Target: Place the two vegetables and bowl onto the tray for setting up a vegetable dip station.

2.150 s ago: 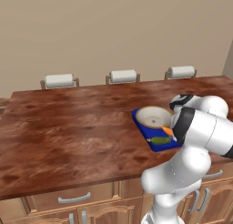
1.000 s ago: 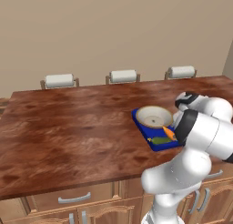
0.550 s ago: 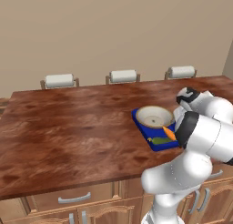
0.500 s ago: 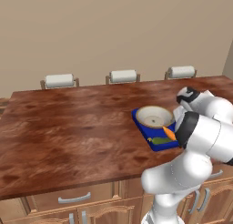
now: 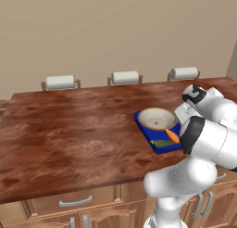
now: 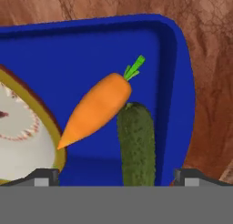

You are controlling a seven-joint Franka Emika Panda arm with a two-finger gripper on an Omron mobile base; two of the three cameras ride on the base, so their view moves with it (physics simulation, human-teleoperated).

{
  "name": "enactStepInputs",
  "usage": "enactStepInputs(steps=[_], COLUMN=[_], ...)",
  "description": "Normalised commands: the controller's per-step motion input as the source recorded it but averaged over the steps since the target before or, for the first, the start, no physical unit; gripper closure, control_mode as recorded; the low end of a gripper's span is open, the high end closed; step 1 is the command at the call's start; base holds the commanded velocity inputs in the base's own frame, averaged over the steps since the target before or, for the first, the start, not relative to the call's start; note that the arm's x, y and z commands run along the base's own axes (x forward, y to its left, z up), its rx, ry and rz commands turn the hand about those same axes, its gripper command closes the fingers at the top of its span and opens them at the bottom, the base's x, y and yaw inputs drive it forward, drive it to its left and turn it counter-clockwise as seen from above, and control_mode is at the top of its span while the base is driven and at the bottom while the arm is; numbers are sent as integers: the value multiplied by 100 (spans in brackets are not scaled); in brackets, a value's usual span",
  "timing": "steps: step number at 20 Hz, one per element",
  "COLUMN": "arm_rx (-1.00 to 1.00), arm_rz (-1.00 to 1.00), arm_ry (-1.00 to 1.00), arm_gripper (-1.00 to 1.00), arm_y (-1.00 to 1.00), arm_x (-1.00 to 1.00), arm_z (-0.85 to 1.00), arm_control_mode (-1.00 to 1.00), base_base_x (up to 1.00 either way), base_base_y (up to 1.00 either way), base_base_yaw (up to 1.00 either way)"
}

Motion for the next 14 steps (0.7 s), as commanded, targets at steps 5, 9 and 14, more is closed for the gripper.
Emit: enactStepInputs(steps=[5,9,14], arm_rx=[-7,-9,-16], arm_rz=[34,35,35], arm_ry=[-8,0,0], arm_gripper=[-100,-100,-100], arm_y=[0,0,0], arm_x=[-22,-21,-24], arm_z=[23,26,27], arm_control_mode=[-100,-100,-100], base_base_x=[0,0,0], base_base_y=[0,0,0], base_base_yaw=[0,0,0])
